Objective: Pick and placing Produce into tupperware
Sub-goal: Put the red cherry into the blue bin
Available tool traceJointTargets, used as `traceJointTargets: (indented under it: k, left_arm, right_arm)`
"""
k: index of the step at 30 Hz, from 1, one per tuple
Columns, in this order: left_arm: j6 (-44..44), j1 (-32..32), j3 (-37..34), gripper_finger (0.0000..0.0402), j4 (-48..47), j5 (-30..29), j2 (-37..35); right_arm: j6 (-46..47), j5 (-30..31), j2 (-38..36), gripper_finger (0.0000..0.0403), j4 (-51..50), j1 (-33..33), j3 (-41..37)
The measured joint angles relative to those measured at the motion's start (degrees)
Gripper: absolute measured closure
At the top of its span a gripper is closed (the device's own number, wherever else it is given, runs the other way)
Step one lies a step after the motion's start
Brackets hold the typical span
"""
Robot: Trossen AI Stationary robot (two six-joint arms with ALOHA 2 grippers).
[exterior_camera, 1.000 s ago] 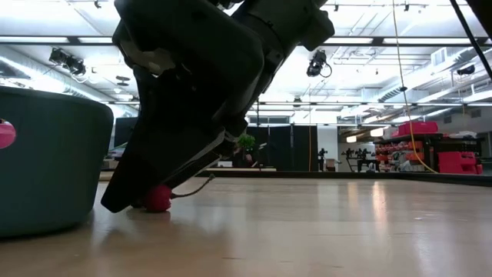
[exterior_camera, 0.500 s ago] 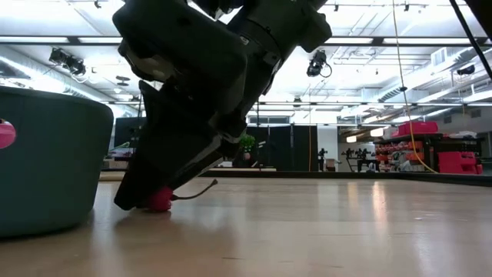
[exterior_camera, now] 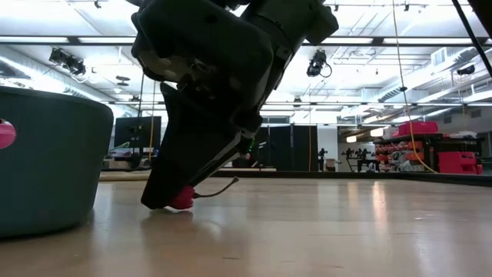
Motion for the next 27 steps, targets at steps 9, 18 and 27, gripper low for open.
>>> traceJointTargets:
  k: [9, 18, 27]
  left_arm:
    - [-0.01, 0.01, -0.02, 0.0219, 0.01, -0.33, 0.0]
    - [0.0, 0.01, -0.04, 0.0225, 0.0, -0.39, 0.0]
    - [0.0, 0.0, -0.02, 0.0219, 0.01, -0.42, 0.0]
  right_arm:
    - [5.34, -0.27, 0.0, 0.0312, -0.19, -0.41, 4.8]
    - [5.79, -0.06, -0.04, 0.0312, 2.0, -0.35, 12.03]
    - [5.73, -1.15, 0.01, 0.0306, 17.44, 0.2, 12.59]
